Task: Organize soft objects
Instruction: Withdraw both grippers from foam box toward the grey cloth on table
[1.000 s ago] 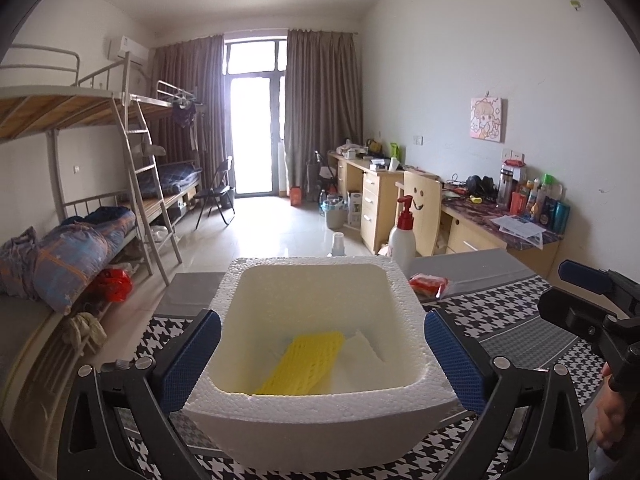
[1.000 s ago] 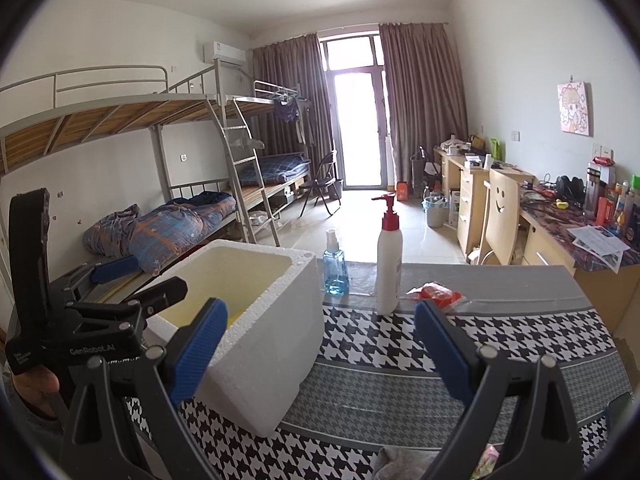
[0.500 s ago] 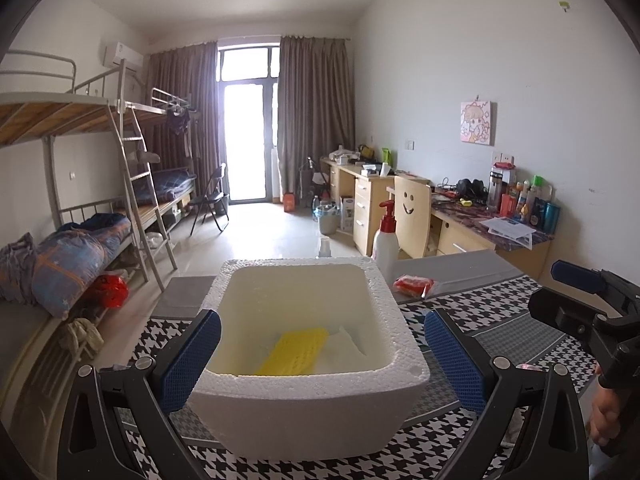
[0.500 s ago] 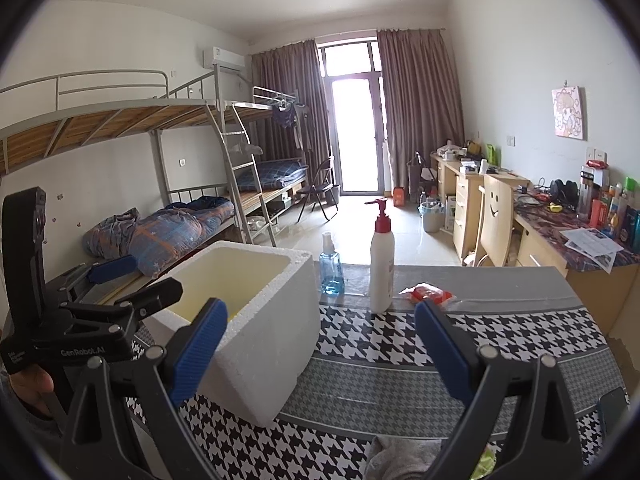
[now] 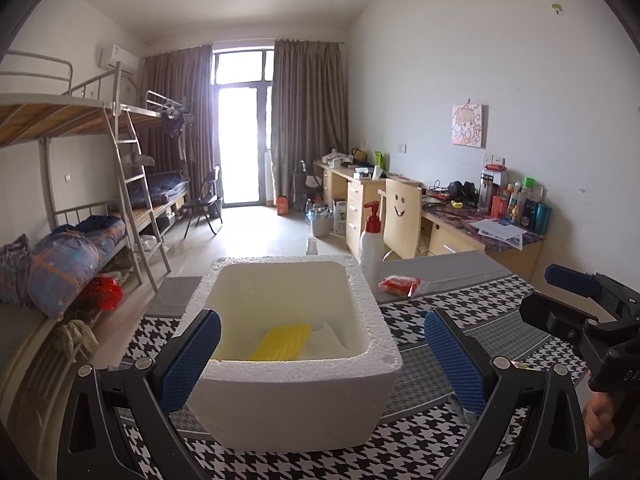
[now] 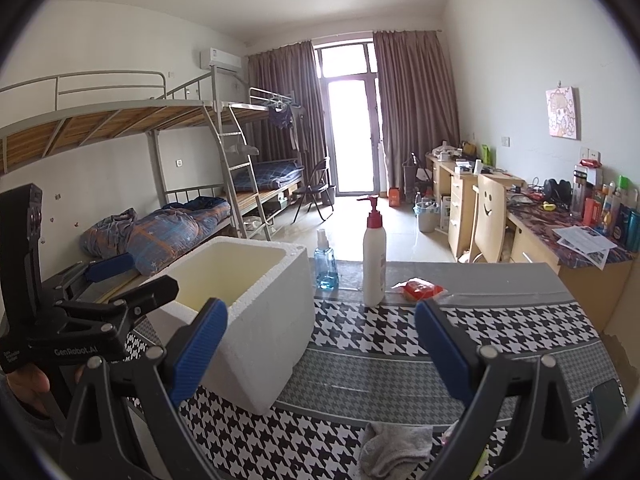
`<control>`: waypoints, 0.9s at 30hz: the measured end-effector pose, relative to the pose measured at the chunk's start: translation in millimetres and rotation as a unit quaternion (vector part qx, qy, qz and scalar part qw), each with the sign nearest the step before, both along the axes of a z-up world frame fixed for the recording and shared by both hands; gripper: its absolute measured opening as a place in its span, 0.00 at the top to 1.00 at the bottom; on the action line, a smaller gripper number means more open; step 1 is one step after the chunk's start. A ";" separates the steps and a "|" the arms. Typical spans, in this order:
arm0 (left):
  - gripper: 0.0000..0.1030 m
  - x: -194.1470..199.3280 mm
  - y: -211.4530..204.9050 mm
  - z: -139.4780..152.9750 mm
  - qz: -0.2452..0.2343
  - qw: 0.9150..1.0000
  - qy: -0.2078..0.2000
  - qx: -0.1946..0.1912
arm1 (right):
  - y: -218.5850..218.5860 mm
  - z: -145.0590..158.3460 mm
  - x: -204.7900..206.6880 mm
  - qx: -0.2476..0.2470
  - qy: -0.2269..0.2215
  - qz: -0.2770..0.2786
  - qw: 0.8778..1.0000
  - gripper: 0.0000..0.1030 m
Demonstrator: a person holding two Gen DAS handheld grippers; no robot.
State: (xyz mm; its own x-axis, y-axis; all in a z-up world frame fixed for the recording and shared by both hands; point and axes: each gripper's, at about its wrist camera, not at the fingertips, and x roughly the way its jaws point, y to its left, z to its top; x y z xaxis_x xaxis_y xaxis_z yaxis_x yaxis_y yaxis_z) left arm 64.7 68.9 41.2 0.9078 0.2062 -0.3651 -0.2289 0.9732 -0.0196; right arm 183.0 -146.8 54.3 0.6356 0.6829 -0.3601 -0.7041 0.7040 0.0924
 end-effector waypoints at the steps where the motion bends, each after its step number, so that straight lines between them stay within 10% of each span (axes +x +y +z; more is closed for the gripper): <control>1: 0.01 -1.5 -0.3 0.5 -0.001 1.000 -0.002 0.000 | -1.3 0.0 -0.9 0.001 0.000 -0.001 1.000 0.06; 27: 0.01 -9.5 -33.5 -1.3 -0.039 0.999 -0.021 0.001 | -37.3 -10.9 -15.3 0.008 -0.003 -0.035 0.999 0.06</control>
State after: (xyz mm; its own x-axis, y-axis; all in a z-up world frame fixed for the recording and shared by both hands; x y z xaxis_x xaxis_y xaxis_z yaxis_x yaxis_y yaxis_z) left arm 55.2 35.4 39.9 0.9355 0.1353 -0.3265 -0.1519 0.9881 -0.0257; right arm 167.8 -184.1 43.4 0.6838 0.6430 -0.3448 -0.6541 0.7497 0.1006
